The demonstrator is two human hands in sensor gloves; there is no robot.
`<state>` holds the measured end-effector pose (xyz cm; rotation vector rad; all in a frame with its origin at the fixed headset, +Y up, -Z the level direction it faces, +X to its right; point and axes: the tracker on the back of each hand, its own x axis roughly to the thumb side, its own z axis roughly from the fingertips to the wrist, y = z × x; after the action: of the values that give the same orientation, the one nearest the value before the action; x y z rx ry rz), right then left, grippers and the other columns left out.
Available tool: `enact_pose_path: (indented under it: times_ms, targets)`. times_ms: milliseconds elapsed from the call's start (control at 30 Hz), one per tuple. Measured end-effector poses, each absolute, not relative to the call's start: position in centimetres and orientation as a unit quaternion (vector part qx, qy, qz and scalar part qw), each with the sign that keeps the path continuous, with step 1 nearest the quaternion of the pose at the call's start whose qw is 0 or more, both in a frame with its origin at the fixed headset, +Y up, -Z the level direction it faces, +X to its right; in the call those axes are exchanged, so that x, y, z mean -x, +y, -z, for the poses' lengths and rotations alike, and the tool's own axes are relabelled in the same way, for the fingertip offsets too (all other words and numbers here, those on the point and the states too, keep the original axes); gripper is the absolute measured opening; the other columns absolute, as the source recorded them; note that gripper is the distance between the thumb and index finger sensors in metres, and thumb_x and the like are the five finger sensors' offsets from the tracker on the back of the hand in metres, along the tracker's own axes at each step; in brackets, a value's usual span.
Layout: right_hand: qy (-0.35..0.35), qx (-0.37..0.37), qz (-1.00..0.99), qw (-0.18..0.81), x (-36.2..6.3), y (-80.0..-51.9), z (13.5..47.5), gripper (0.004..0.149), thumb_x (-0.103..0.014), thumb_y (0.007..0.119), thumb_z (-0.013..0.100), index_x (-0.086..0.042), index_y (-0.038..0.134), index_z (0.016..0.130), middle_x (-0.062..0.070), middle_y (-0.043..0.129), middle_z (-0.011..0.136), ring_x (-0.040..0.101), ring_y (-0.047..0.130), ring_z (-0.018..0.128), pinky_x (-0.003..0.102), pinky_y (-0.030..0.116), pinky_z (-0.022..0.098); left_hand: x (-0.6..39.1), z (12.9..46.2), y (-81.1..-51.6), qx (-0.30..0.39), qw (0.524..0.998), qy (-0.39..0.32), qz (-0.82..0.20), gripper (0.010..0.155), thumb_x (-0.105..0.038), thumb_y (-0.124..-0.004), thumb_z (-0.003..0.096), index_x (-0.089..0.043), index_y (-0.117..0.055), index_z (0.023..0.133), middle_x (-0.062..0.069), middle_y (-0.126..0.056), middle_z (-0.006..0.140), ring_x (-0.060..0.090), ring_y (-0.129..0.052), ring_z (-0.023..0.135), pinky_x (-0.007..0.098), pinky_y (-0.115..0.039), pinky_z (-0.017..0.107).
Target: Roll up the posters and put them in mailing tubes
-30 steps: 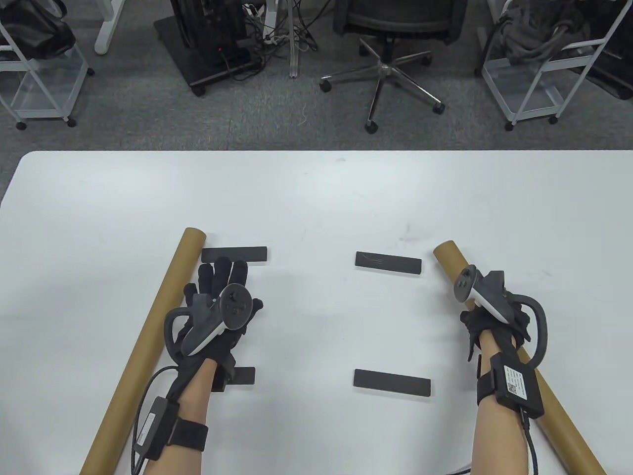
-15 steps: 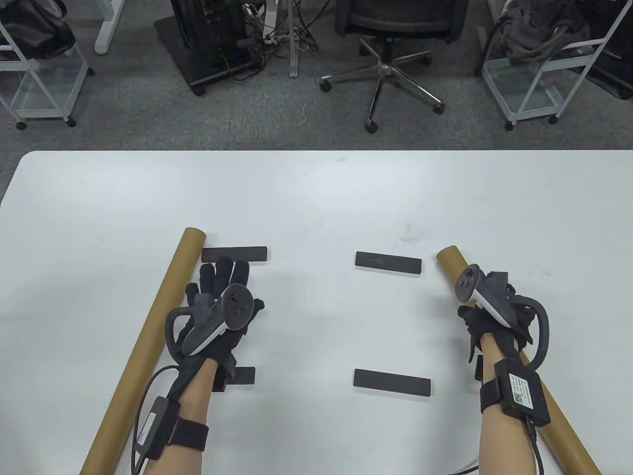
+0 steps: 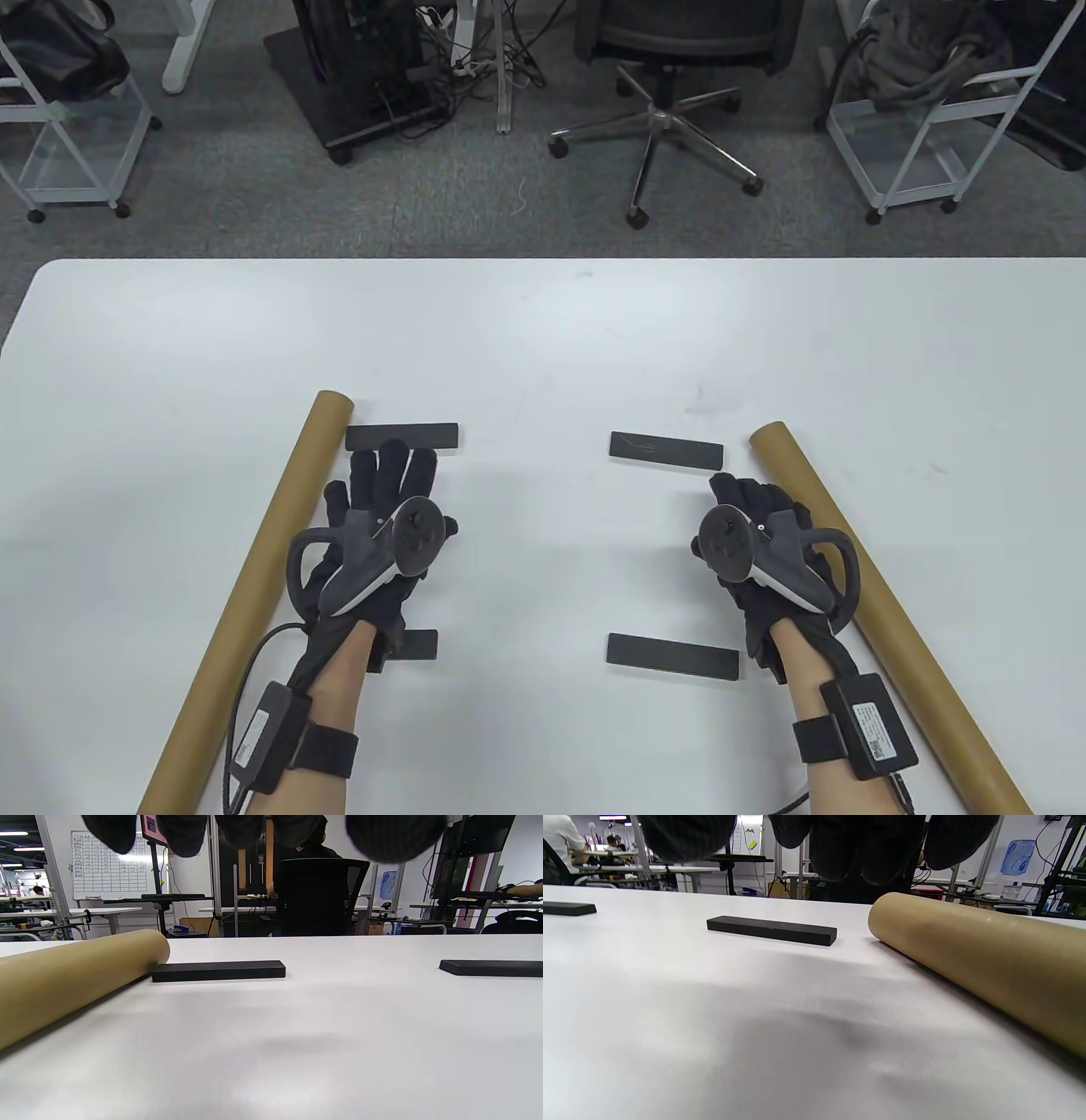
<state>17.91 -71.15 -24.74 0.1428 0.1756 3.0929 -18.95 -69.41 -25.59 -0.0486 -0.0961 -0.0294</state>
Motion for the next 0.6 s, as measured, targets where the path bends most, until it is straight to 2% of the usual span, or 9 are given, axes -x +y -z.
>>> enact_pose_path:
  times_ms: [600]
  targets:
    - [0.059,-0.052,-0.996,0.046,-18.34,-71.00,24.17,0.077,-0.043,0.065,0.050,-0.005,0.038,0.111,0.026,0.054,0.113,0.057,0.059,0.100,0.074,0.053,0.068,18.42,25.33,-69.73,0.025,0.998,-0.051,0.026,0.078,-0.057,-0.059,0.0540,-0.030,-0.031,0.122,0.009,-0.029,0.132,0.044,-0.041,0.120,0.065,-0.046,0.084]
